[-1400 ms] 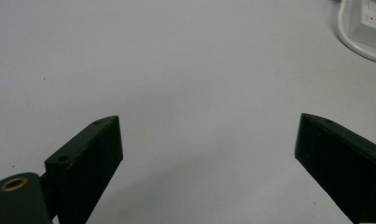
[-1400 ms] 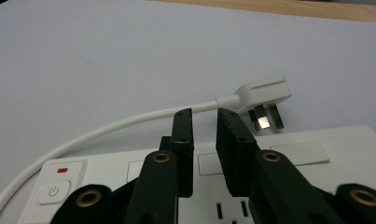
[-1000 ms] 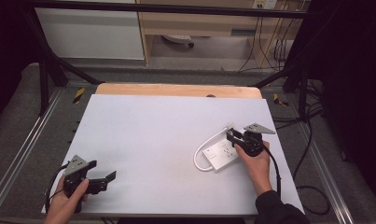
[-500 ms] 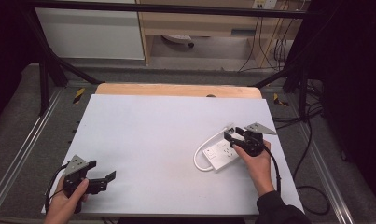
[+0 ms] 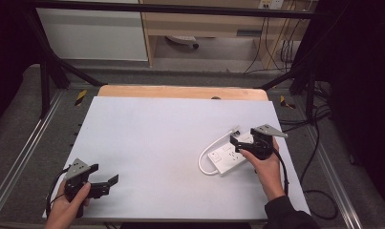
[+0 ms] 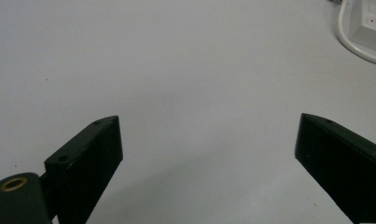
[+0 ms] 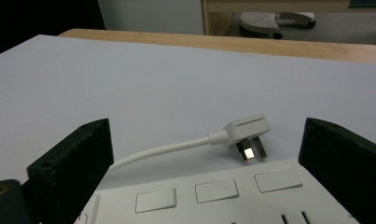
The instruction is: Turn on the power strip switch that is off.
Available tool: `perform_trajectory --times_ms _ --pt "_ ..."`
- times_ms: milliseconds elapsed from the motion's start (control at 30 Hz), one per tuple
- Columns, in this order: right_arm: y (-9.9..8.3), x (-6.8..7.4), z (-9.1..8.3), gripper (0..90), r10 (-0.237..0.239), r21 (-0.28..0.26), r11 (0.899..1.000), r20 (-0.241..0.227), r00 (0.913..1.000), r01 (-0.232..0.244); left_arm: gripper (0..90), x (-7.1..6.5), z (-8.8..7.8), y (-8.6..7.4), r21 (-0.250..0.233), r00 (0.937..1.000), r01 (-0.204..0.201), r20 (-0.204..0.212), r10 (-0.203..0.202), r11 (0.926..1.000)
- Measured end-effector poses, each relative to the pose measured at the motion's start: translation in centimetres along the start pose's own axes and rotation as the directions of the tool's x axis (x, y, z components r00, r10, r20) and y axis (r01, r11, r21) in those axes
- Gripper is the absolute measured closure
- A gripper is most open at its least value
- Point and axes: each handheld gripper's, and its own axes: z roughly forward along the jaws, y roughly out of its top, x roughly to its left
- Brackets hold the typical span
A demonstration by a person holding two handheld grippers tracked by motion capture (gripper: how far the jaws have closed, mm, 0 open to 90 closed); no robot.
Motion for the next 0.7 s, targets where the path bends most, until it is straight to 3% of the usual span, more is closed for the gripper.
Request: perform_trajectory --times_ms 100,267,533,700 --pt "0.2 -0.1 -0.4 2.8 0.010 -0.004 1.000 0.022 0.9997 -0.010 7.5 0.0 0.0 0.0 0.000 1.0000 -0.001 0.001 0.001 1.0000" --pt "0.4 -0.2 -1.3 2.5 0.001 -0.004 1.000 0.008 1.0000 -0.001 7.5 0.0 0.0 0.0 -0.001 1.0000 0.002 0.000 -0.002 1.0000" --pt "0.5 -0.4 -3.5 2.2 -0.029 -0.046 0.999 -0.012 0.9995 0.029 7.5 0.0 -0.1 0.0 -0.003 1.0000 0.003 -0.001 -0.003 1.0000" --pt "0.4 -0.7 -5.1 2.6 -0.033 -0.057 0.998 0.001 0.9994 0.033 7.5 0.0 -0.1 0.0 -0.005 1.0000 0.001 -0.001 -0.001 1.0000"
